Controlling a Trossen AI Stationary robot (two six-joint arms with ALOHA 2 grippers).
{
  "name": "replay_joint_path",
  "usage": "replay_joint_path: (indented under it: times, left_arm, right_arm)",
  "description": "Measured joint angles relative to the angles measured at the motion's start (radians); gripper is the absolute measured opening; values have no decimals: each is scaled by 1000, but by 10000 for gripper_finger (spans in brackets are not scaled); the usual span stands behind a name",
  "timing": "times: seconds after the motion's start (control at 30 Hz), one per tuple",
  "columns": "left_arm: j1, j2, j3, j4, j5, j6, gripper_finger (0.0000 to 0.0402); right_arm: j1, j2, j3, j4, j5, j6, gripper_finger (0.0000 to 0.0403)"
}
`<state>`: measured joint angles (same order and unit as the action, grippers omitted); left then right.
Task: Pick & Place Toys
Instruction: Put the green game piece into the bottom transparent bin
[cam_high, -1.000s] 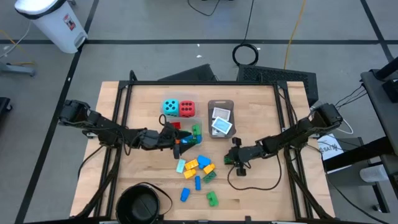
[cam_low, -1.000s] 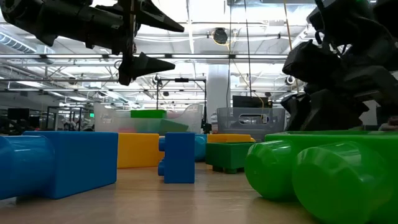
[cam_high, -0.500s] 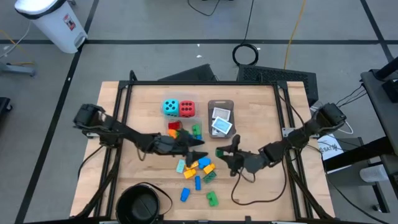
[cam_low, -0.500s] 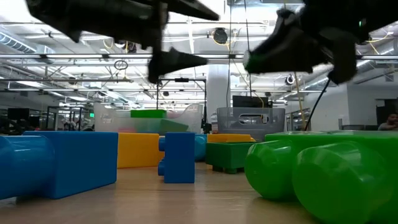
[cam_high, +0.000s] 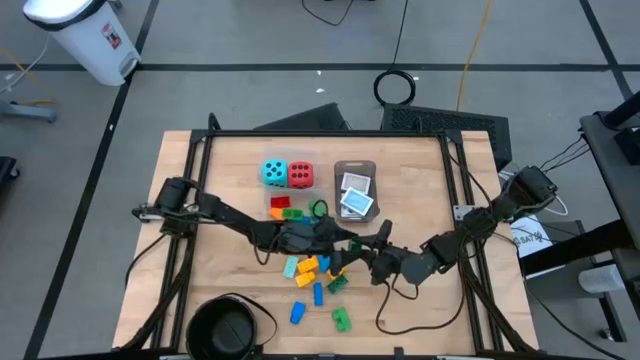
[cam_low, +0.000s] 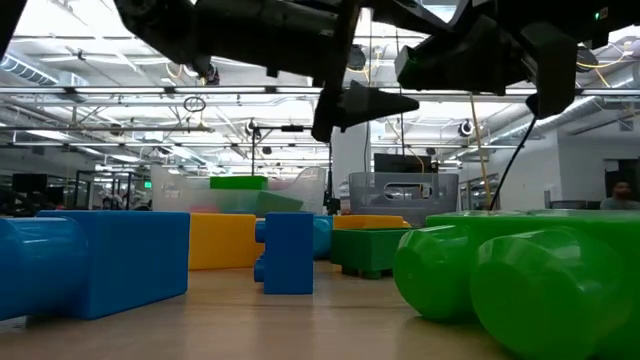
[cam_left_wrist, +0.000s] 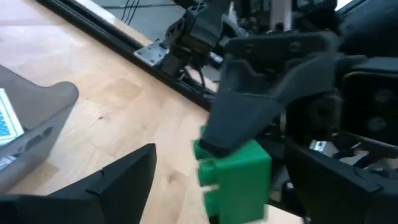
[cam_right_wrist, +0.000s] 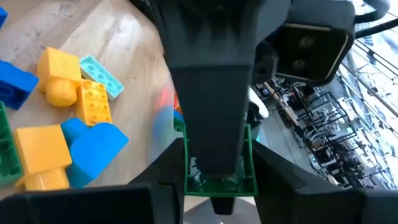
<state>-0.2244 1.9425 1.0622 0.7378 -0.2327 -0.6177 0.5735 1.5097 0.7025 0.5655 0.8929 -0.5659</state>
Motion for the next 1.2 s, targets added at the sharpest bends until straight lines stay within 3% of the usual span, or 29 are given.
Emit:
replay_joint_path:
  times: [0.13, 0.27, 0.43, 0.53, 0.63, 0.83, 1.0, 1.2]
  left_arm:
    - [10, 2, 32, -77, 8, 4, 309]
    - [17, 3, 32, -82, 28, -6, 221]
    - [30, -1, 32, -89, 63, 2, 96]
    - [35, -44, 15, -122, 73, 44, 96]
    - [36, -126, -57, -145, 19, 61, 96]
    - [33, -346, -301, -142, -132, 20, 96]
    - [37, -414, -451, -148, -264, -89, 97]
    - [71, -366, -494, -143, -266, -200, 141]
  right_arm:
    - [-3, 0, 0, -1, 0, -3, 109]
    - [-5, 0, 0, -5, -4, 10, 110]
    - [-7, 0, 0, -22, -5, 169, 195]
    - [6, 0, 0, -23, 4, 239, 246]
    - [31, -2, 0, -14, 44, 222, 278]
    - [63, -2, 0, -7, 168, 151, 289]
    - [41, -2, 0, 35, 139, 170, 274]
    - [-2, -2, 0, 37, -57, 279, 259]
